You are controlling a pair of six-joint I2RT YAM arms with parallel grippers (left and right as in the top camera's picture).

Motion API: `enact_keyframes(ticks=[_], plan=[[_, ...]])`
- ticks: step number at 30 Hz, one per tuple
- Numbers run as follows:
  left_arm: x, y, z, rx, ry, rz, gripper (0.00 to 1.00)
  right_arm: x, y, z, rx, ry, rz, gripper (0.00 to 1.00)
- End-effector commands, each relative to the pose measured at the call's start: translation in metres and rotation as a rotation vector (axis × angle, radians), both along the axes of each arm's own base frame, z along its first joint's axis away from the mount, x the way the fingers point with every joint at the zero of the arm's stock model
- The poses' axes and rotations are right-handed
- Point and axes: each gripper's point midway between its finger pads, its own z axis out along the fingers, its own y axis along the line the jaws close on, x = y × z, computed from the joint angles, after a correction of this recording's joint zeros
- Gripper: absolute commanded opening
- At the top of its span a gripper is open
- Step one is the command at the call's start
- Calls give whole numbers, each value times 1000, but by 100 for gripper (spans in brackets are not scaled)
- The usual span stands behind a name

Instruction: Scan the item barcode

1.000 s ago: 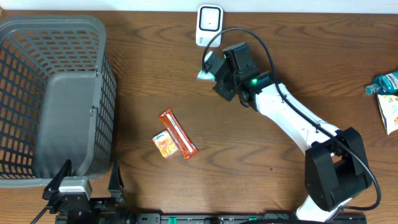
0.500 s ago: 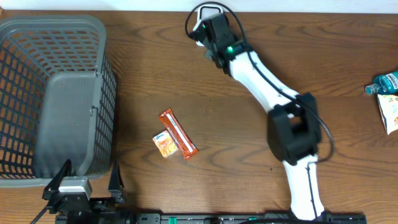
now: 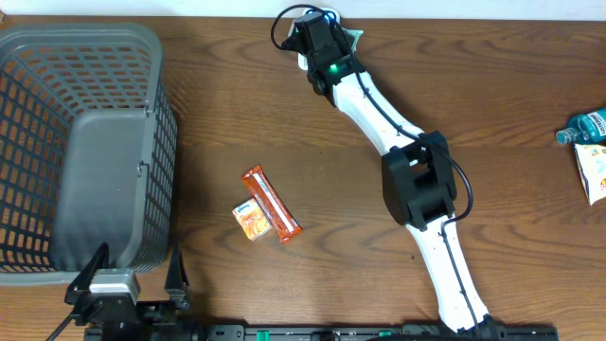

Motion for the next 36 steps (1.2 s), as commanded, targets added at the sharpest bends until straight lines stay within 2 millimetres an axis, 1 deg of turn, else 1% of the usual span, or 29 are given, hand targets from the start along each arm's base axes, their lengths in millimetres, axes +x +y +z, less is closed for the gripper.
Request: enact_keyframes(ticks=[1,3,5,7,9,10,13,15,16,18,19,20,21,22,25,27,31,32,34,35,36], plan=[[-2,1,3,-5,-12,5,98,8,-7,17,5,-44,-27,1],[-2,1,3,-5,-12,5,98,7,-10,20,33,-59,-65,1],[-2,1,3,-5,-12,5,98,3,-17,25,59,-53,-110,1],[-2,1,3,-5,-12,5,98,-2,-30,34,89,-39,-152,1],[-2,1,3,-5,-12,5,98,-8,-50,47,122,-23,-212,1],[-2,1,3,-5,-12,5,98,-12,-61,52,136,-13,-245,1],[-2,1,3,-5,-12,5,98,-23,-110,69,193,6,-380,1],[-2,1,3,-5,-12,5,98,-28,-150,75,227,12,-485,1],[-2,1,3,-5,-12,5,98,-31,-172,75,242,16,-540,1],[-2,1,3,-5,-12,5,98,-38,-217,69,253,35,-646,1],[-2,1,3,-5,-12,5,98,-41,-237,67,257,41,-691,1],[-2,1,3,-5,-12,5,98,-45,-265,59,266,47,-757,1],[-2,1,3,-5,-12,5,98,-49,-284,54,277,48,-802,1],[-2,1,3,-5,-12,5,98,-55,-309,47,287,55,-855,1],[-2,1,3,-5,-12,5,98,-72,-367,26,321,59,-989,1],[-2,1,3,-5,-12,5,98,-88,-407,10,349,59,-1080,1],[-2,1,3,-5,-12,5,98,-116,-457,-13,406,69,-1206,1],[-2,1,3,-5,-12,5,98,-121,-466,-17,434,73,-1231,1],[-2,1,3,-5,-12,5,98,-129,-478,-25,491,82,-1264,3],[-2,1,3,-5,-12,5,98,-133,-483,-26,518,79,-1283,9],[-2,1,3,-5,-12,5,98,-136,-489,-27,545,63,-1316,18]])
